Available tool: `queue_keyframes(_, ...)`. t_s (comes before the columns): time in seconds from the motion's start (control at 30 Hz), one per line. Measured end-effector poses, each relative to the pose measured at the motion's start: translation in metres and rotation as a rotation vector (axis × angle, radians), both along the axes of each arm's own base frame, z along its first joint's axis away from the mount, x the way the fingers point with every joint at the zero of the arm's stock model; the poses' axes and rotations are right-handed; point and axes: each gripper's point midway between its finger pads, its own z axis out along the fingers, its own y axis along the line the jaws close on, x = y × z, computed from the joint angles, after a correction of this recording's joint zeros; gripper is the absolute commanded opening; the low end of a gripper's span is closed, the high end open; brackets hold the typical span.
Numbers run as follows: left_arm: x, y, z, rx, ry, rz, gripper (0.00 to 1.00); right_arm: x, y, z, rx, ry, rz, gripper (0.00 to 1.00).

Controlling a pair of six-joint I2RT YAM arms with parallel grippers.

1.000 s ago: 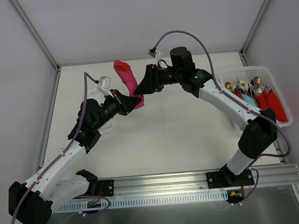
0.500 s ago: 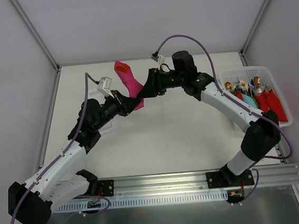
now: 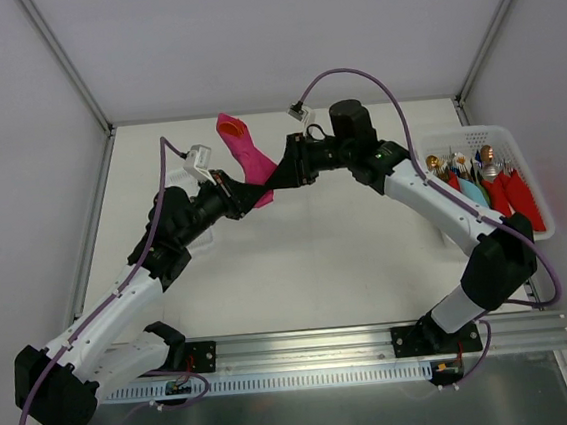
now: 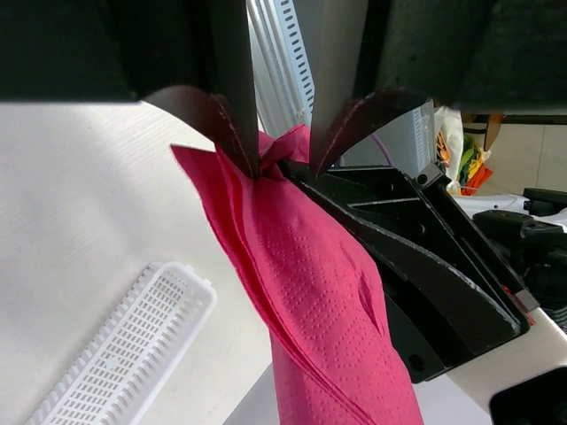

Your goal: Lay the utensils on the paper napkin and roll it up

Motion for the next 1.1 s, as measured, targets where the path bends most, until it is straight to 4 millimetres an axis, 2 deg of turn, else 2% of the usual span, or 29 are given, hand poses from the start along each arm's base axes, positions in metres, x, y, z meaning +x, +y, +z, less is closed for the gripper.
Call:
queue_keyframes(0.23,-0.001,0.0,-0.003,0.004,0.012,0.0,0.0,-0.001,-0.004,-0.014,-0.026,-0.02,0.004,0.24)
queue_keyframes(0.37,0.0,0.0,0.002,-0.008,0.006,-0.001,0.0,-0.005,-0.008,-0.022,-0.05,-0.026,0.011,0.22)
queue_keyframes(0.7,-0.003,-0.002,0.004,-0.037,0.032,-0.011,0.0,-0.001,-0.015,-0.031,-0.093,-0.069,0.0,0.19)
queue_keyframes(0.8,-0.004,-0.004,0.013,-0.063,0.011,-0.021,0.0,0.01,-0.028,-0.04,-0.137,-0.059,-0.053,0.2)
queue_keyframes(0.93,-0.003,-0.005,0.021,-0.081,-0.008,-0.022,0.0,0.039,-0.06,-0.045,-0.172,-0.042,-0.163,0.21)
queue_keyframes(1.03,-0.003,-0.005,0.024,-0.084,-0.013,-0.022,0.0,0.053,-0.085,-0.038,-0.17,-0.044,-0.234,0.26)
queue_keyframes(1.1,-0.003,-0.005,0.024,-0.083,-0.012,-0.022,0.0,0.053,-0.094,-0.021,-0.15,-0.067,-0.255,0.33)
